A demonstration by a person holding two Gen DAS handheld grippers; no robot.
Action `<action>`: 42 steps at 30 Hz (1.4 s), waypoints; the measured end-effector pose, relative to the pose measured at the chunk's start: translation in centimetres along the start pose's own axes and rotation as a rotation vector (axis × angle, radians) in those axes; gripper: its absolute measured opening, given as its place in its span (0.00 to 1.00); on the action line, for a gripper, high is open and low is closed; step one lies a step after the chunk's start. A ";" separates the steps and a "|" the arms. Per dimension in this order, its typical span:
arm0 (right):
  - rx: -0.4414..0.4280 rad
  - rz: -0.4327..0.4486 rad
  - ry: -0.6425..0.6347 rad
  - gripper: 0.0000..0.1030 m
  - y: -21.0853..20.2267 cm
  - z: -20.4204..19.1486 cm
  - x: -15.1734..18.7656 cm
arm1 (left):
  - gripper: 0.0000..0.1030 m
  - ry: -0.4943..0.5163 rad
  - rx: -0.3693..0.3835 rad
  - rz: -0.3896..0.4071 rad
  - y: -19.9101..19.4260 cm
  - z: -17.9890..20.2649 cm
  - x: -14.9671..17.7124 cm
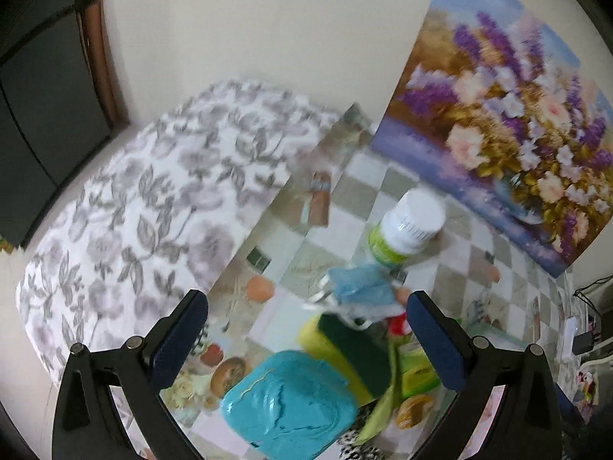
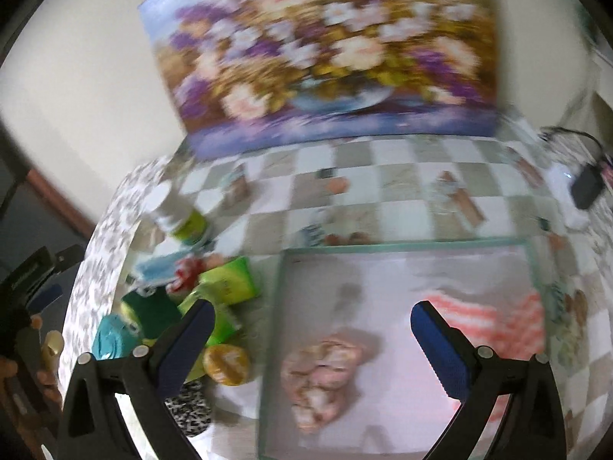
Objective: Organize soft objects
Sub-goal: 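Grasp the blue face mask with the left gripper while the right gripper grasps a green tissue pack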
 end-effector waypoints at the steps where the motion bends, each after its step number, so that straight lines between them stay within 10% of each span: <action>1: -0.008 -0.009 -0.022 1.00 0.5 -1.0 0.0 | 1.00 -0.009 0.008 -0.018 0.3 -0.1 0.1; 20: -0.045 -0.163 -0.194 1.00 9.6 -8.1 1.5 | 0.99 0.044 0.022 -0.211 6.0 2.0 0.0; 33: -0.069 -0.215 -0.222 0.79 12.1 -8.6 2.0 | 0.93 0.302 -0.047 -0.302 9.8 5.7 -2.9; 42: -0.137 -0.226 -0.182 0.55 12.4 -7.9 1.7 | 0.60 0.283 0.005 -0.408 13.9 5.3 -2.6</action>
Point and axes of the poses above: each gripper's, at about its wrist camera, not at the fingertips, and y roughly the way its jaws point, z to its right, x to its underside, the point moved 1 cm from there along y, roughly the way its jaws point, and after that the axes turned 1 degree about -z, right-handed, at the moved point
